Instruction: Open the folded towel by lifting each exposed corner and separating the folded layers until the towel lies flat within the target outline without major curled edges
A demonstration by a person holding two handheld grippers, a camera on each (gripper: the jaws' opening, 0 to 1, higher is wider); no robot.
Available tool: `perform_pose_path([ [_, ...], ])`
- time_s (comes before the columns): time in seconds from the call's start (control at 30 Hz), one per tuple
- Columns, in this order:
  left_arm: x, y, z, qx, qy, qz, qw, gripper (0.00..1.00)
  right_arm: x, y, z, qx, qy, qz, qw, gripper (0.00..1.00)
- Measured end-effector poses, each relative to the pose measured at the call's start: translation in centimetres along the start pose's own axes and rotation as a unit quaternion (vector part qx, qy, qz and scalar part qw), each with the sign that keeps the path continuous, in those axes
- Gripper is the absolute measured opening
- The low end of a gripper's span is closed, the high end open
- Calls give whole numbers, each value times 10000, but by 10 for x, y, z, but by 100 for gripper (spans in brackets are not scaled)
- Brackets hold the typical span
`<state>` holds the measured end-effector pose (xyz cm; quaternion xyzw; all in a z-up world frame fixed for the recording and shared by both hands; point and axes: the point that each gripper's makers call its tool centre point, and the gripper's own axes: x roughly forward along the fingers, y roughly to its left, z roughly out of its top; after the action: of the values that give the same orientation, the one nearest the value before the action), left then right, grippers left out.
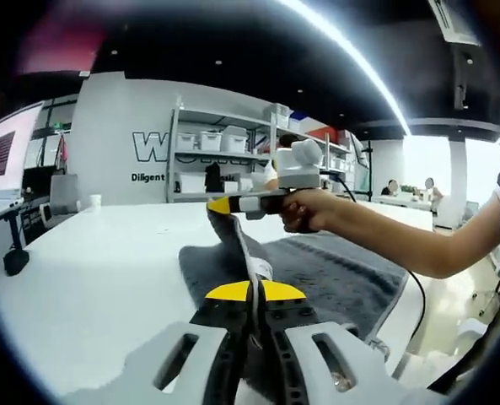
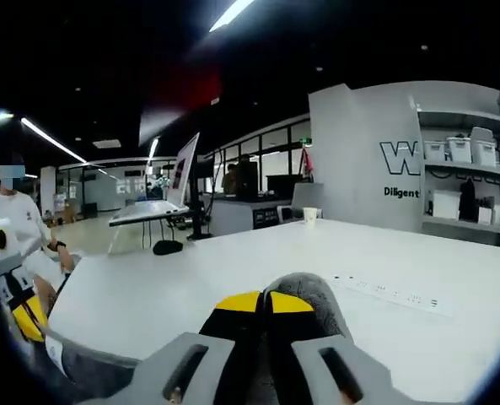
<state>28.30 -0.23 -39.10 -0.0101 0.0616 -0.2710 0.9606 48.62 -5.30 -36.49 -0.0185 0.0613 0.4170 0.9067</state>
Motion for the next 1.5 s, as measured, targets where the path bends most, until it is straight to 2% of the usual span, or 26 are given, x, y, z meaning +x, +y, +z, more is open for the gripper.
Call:
perform_pose_path([
  [0.4,-26,34,4,-32,-112,420,9991,1,36,38,15,-102,-47,364,9993,0],
  [0.8,-48,66,9,-26,-220,798,9966,1,62,68,29,-244,-115,628,9977,0],
  [1.13,-73,96,12,-41,-279,1223,9921,1,91,96,39,-292,-196,876,9955,0],
  [1.5,-98,126,10,-23,-254,1680,9855,1,121,123,36,-204,-230,1148,9929,0],
])
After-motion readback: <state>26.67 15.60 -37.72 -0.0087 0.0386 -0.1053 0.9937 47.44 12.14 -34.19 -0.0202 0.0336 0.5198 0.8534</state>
